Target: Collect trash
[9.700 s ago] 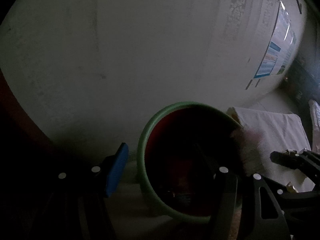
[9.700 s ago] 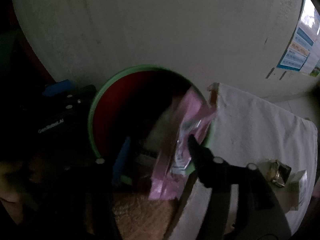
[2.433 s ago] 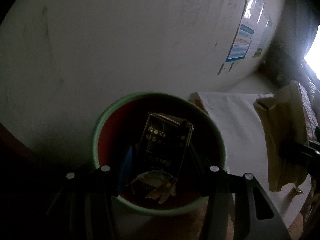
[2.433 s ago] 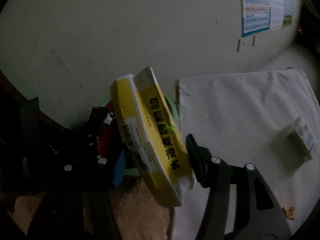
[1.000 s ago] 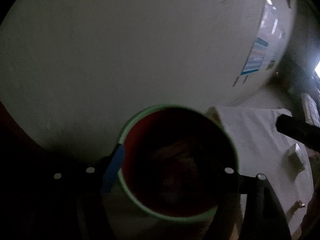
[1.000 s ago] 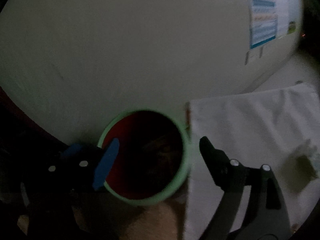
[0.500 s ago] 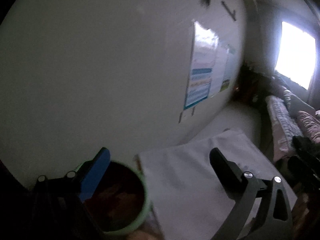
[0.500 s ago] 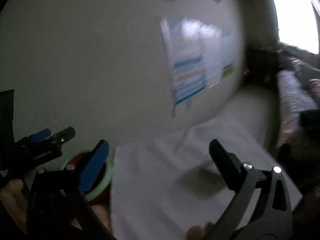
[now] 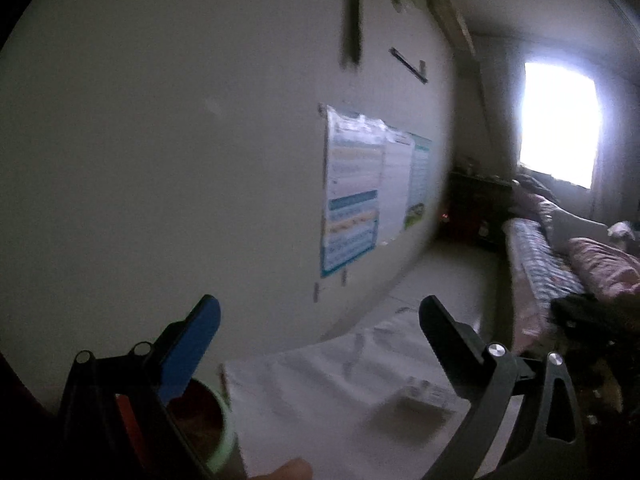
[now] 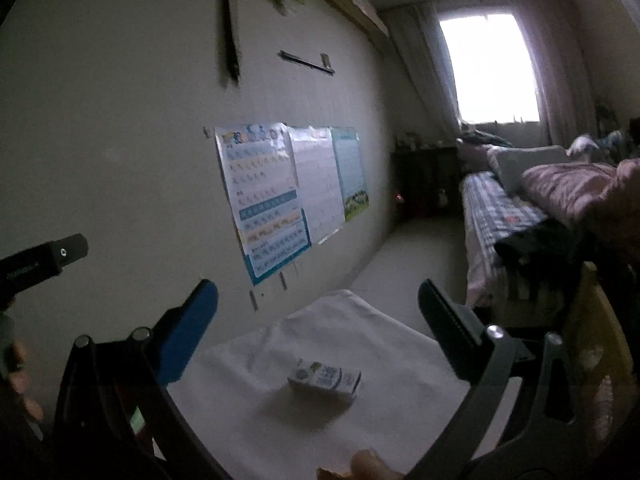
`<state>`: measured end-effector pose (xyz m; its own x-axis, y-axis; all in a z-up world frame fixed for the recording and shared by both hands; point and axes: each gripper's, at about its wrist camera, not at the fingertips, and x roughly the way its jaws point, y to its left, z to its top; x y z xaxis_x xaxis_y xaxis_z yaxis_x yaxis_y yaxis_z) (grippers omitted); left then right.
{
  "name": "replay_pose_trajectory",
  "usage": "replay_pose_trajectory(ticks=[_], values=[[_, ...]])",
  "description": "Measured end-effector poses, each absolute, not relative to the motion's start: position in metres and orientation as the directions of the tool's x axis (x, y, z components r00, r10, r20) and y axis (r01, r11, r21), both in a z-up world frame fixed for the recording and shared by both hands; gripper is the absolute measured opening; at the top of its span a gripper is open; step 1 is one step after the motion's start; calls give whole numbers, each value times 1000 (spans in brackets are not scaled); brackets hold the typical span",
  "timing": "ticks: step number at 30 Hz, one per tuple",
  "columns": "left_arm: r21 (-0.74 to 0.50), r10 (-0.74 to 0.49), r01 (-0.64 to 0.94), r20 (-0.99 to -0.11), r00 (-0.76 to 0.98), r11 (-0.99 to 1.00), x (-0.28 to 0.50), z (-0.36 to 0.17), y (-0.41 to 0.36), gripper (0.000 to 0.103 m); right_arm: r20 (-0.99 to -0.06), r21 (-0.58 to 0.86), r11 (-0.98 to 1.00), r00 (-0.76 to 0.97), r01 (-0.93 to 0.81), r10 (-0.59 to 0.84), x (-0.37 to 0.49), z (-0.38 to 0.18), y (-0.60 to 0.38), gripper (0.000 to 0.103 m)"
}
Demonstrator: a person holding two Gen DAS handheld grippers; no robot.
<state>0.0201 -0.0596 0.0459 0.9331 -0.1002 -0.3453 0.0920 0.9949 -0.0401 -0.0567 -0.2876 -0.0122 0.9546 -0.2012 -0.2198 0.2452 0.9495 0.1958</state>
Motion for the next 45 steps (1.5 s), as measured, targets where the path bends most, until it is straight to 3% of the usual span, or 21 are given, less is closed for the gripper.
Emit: replay_pose_trajectory(ticks=[5,45], values=[[-68,-127,109,-387,913,992,20,43,-69,95,-233,183,949,949,256,-211,-67,-17,-287,99],[-34,-101,96,-442,891,995,23,22,-59,95,-355,174,950,916,259,-185,-55,-37,-284,99]])
